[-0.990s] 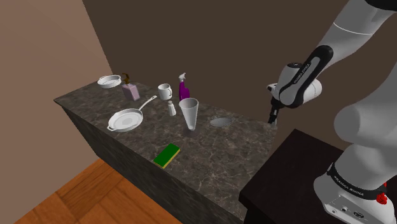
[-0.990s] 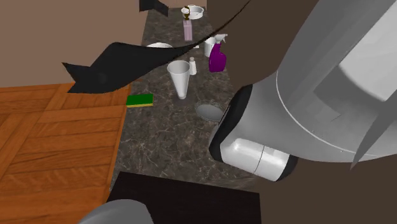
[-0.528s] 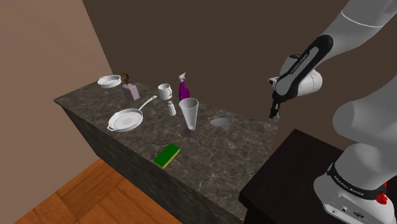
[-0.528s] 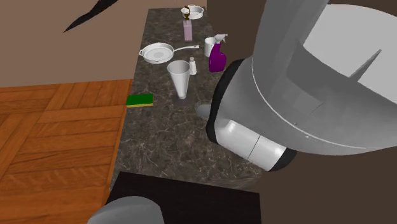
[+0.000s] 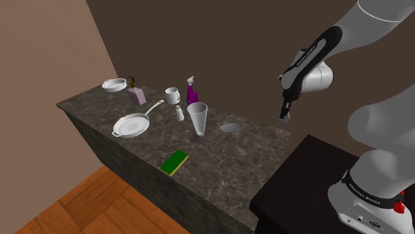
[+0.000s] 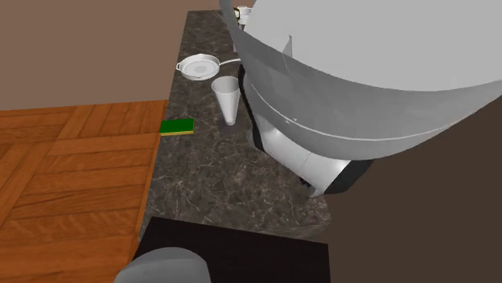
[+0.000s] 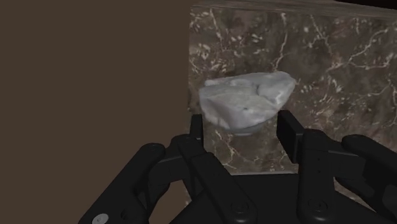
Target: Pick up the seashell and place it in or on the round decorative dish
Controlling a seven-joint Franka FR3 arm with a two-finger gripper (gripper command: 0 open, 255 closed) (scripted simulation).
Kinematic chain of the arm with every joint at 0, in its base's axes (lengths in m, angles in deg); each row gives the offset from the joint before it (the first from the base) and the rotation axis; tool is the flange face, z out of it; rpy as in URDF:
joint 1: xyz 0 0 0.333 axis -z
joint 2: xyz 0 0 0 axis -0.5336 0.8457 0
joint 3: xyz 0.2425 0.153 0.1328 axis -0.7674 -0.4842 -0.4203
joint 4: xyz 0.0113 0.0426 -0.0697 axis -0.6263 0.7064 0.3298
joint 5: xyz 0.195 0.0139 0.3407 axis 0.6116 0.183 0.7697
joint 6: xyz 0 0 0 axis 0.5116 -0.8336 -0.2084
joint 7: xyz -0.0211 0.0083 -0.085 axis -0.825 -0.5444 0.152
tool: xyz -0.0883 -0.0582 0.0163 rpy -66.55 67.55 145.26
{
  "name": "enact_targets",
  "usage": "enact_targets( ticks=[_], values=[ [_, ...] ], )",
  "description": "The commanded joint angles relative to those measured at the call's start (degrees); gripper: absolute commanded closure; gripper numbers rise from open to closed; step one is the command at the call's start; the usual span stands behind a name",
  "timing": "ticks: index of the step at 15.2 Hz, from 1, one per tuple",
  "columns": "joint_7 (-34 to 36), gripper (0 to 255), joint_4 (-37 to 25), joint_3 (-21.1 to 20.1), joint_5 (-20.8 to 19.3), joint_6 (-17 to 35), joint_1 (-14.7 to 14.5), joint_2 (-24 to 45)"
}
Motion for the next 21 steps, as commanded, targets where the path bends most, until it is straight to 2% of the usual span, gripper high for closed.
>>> enact_targets(
  ticks=[1, 3, 6, 10, 15, 20, 21],
  values=[
    [6.1, 255, -1.7, -1.1, -4.3, -0.6, -1.0, 1.4],
    [13.6, 255, -4.1, -1.5, -10.3, -1.2, -2.6, 3.9],
    [24.0, 255, -8.2, -0.5, -18.5, -2.8, -6.9, 7.8],
    [34.6, 255, -14.6, 2.4, -26.2, -5.8, -14.5, 13.0],
    [44.1, 255, -23.8, 5.2, -32.1, -10.3, -23.5, 19.6],
    [50.4, 255, -34.2, 7.4, -35.6, -15.5, -31.8, 26.5],
    [50.7, 255, -35.1, 7.6, -35.7, -15.9, -32.4, 27.1]
  ],
)
